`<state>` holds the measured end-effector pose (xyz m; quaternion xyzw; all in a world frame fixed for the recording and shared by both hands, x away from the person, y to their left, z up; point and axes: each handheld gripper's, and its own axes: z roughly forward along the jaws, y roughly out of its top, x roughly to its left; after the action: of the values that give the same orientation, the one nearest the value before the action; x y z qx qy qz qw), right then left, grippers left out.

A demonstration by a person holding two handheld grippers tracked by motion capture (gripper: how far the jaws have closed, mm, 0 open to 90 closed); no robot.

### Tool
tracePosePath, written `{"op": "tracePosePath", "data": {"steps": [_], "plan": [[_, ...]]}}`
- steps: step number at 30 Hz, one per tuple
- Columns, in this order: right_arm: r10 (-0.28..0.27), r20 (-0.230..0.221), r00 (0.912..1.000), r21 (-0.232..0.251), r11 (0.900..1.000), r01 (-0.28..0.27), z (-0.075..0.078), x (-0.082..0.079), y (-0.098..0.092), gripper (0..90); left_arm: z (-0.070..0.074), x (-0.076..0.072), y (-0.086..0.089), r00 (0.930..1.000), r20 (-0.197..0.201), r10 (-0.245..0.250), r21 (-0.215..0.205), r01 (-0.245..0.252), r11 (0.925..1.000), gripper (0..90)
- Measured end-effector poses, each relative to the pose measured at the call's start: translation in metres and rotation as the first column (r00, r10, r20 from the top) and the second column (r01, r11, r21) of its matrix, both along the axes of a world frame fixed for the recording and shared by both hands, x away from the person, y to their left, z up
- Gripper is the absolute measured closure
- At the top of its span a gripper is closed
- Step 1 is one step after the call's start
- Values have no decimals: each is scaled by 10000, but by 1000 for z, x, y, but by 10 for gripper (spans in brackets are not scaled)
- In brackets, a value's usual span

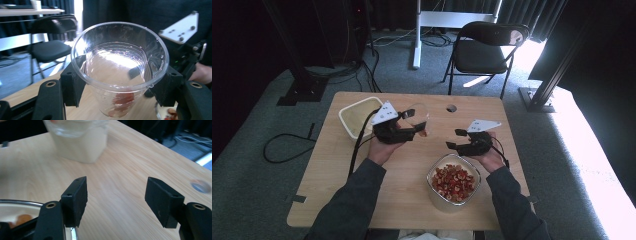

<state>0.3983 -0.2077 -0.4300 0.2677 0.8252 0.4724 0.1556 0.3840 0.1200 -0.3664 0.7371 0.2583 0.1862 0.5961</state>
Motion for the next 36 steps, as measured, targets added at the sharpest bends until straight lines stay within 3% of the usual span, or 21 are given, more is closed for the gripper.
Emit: {"op": "tracePosePath", "data": {"steps": [5, 9, 12, 16, 20, 28, 35, 36], "plan": [[-620, 76, 9980, -151, 9980, 621, -3, 1, -15, 358, 7, 1, 32, 9963, -17, 862, -65, -862, 9963, 362], [-911, 169, 9957, -303, 9953, 915, -5, -1, -23, 367, 14, 1, 61, 9868, 115, 1616, -52, -1615, 9869, 360], [-1098, 178, 9938, -346, 9933, 1104, -6, -3, -29, 367, 17, 1, 82, 9716, 208, 2359, 170, -2362, 9715, 359], [-1269, 193, 9917, -440, 9908, 1277, -8, -5, -36, 370, 15, 7, 104, 9461, 140, 3236, 732, -3238, 9433, 353], [-1378, 165, 9903, -470, 9893, 1384, -11, -5, -40, 381, 10, 14, 114, 9333, -1, 3592, 973, -3575, 9289, 346], [-1430, 165, 9896, -487, 9884, 1437, -12, -6, -41, 382, 5, 33, 109, 9275, -213, 3733, 1199, -3684, 9219, 326], [-1520, 148, 9883, -447, 9873, 1525, -13, -7, -44, 384, 5, 43, 108, 9280, -174, 3721, 1012, -3686, 9240, 309], [-1534, 148, 9880, -455, 9870, 1539, -14, -7, -45, 384, 5, 44, 107, 9234, -135, 3836, 1007, -3804, 9193, 280]]}}
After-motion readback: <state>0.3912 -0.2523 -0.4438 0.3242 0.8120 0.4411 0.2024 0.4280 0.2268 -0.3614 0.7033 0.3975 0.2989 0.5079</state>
